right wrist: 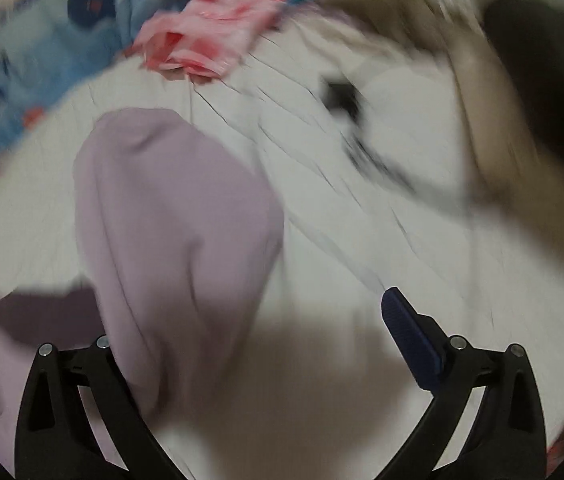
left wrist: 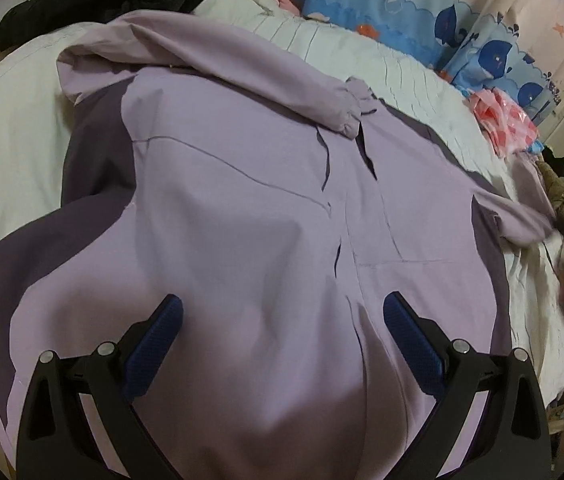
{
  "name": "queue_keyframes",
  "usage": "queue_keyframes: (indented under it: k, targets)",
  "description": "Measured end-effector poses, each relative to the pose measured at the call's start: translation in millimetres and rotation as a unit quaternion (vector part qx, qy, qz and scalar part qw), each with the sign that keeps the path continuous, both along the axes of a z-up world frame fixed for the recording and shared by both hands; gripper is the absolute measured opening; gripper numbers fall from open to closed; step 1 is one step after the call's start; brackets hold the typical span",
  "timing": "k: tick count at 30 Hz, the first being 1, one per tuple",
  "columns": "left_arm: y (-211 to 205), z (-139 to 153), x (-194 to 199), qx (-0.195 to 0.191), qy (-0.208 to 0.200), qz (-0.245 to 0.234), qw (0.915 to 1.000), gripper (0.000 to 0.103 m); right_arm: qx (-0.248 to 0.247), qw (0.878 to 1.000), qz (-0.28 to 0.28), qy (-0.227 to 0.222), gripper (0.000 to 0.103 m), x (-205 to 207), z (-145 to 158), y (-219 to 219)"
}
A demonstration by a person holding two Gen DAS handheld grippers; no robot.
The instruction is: Fold large clothes
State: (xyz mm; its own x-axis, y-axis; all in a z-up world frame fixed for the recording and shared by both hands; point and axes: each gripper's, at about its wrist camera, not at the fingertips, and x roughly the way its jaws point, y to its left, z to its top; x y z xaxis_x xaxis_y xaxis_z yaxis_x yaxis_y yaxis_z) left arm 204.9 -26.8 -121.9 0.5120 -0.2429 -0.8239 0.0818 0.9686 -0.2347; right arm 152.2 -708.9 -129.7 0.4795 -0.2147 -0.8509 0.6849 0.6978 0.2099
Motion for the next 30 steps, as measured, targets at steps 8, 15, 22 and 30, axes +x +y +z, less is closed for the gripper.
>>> queue_keyframes:
  k: [8,15,22,30]
  targets:
    - [-4.1,-6.7,3.2,0.027,0.022,-0.015,0.9993,0.096,0.169,0.966,-0.043,-0.188,0.096,-130.4,-11.3,2.5]
    - [-3.0,-9.2,4.3,0.023,0.026,-0.016,0.9993,0.096,0.057,0.983,-0.04,-0.17,0.096,-95.0,44.9,31.3]
    - [1.3,-11.2,4.7,-0.002,0.026,-0.013,0.9996,0.096,0.179,0.959,-0.087,-0.204,0.096,-78.8,22.1,-20.0]
    - [-4.1,-14.2,6.5,0.013,0.03,-0.019,0.9993,0.096,-0.049,0.998,0.043,-0.026,0.096,84.5,82.2,-0.5]
